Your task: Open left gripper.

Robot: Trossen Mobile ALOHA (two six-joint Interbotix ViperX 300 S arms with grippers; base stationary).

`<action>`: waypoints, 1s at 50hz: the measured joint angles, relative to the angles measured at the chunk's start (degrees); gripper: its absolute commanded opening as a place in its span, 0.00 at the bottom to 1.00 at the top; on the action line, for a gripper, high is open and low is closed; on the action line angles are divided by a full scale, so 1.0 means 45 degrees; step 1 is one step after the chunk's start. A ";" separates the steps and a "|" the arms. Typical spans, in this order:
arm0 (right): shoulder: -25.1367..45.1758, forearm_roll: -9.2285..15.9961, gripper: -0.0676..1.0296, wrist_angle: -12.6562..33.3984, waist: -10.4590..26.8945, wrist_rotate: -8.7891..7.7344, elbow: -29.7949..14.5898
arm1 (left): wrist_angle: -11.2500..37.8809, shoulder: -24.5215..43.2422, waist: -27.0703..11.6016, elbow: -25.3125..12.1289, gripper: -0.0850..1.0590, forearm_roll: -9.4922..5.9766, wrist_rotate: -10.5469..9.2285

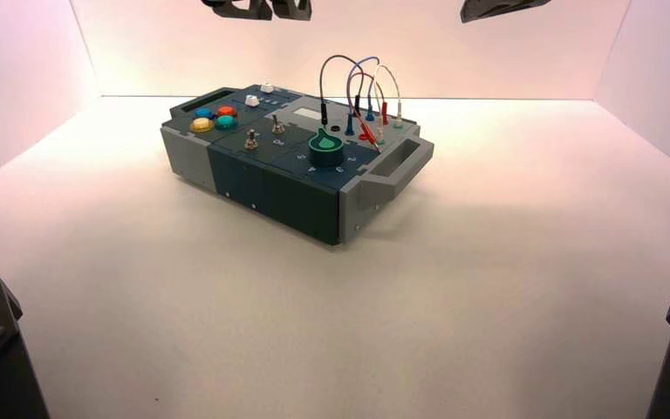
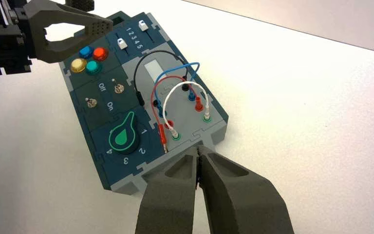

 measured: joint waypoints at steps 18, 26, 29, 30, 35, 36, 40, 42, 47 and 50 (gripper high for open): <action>0.0000 0.0000 0.04 0.0000 0.0000 0.0020 0.0000 | 0.0000 0.0000 -0.0020 -0.0020 0.80 0.0020 0.0078; 0.0000 0.0000 0.04 0.0020 0.0000 0.0020 0.0000 | 0.0000 0.0000 0.0000 -0.0039 0.83 -0.0020 0.0078; 0.0000 0.0000 0.04 0.0000 0.0020 0.0020 0.0020 | 0.0000 0.0000 -0.0020 -0.0039 0.84 -0.0039 0.0059; -0.0020 0.0000 0.04 0.0000 0.0000 0.0020 0.0000 | 0.0000 0.0020 -0.0020 -0.0039 0.86 -0.0078 0.0039; 0.0000 0.0000 0.04 0.0000 0.0020 0.0000 0.0020 | -0.0020 0.0020 0.0000 -0.0059 0.90 -0.0156 0.0000; -0.0020 0.0000 0.04 0.0000 0.0000 0.0000 0.0020 | 0.0000 0.0020 0.0000 -0.0059 0.90 -0.0176 -0.0039; 0.0000 0.0000 0.04 0.0020 0.0000 0.0020 0.0000 | -0.0020 0.0020 -0.0020 -0.0137 0.90 -0.0195 -0.0098; 0.0000 0.0000 0.04 0.0000 0.0020 0.0000 0.0020 | 0.0000 0.0000 0.0000 -0.0176 0.91 -0.0195 -0.0098; 0.0000 0.0000 0.04 0.0020 0.0000 0.0020 0.0000 | 0.0078 0.0000 -0.0020 -0.0254 0.92 -0.0195 -0.0117; 0.0000 0.0000 0.04 0.0020 0.0000 0.0020 0.0000 | 0.0117 0.0039 -0.0020 -0.0273 0.92 -0.0195 -0.0117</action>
